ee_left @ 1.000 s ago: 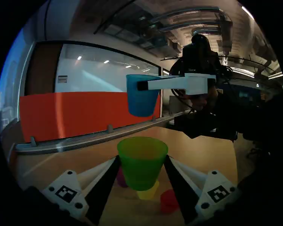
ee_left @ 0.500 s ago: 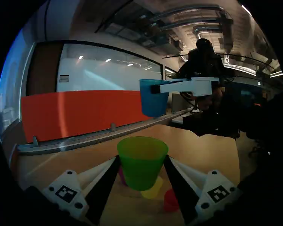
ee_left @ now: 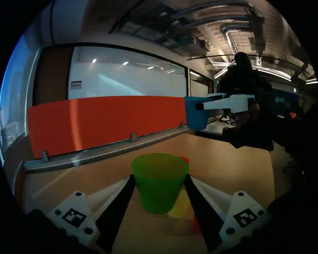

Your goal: Pour water

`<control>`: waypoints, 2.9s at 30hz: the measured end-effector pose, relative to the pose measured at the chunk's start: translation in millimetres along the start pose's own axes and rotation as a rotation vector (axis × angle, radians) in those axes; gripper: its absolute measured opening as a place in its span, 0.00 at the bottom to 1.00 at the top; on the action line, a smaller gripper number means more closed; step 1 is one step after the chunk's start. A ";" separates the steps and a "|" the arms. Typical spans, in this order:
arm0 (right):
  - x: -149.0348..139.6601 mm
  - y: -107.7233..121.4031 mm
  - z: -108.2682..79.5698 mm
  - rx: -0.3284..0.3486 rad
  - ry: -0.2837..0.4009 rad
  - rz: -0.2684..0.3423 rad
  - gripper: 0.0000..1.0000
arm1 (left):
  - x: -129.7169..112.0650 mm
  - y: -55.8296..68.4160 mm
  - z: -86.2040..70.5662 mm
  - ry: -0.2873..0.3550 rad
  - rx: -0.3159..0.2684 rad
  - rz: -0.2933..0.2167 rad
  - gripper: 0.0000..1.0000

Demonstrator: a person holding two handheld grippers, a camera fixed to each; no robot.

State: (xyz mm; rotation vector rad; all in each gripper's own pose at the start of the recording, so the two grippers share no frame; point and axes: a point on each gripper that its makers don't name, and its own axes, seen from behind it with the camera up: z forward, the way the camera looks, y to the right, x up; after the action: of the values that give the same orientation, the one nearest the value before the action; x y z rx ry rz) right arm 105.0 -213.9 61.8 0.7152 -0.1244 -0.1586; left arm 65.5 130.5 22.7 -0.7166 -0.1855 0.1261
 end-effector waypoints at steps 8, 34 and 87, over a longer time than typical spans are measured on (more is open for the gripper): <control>-25.4 19.0 -17.0 -0.038 -0.014 -0.010 0.89 | -2.0 -11.1 -1.5 -0.015 0.021 0.014 0.83; -123.2 1.1 -10.8 0.057 -0.143 0.035 0.91 | -54.5 -18.5 15.9 -0.173 -0.001 0.039 0.83; -260.4 -24.0 8.9 0.153 -0.449 0.007 0.92 | -167.3 -16.8 40.3 -0.423 -0.089 0.058 0.83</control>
State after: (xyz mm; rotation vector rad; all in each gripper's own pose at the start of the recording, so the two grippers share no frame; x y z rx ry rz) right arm -154.3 -188.8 37.2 0.8225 -0.5730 -0.3040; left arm -105.4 113.9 42.6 -0.7787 -0.5772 0.3265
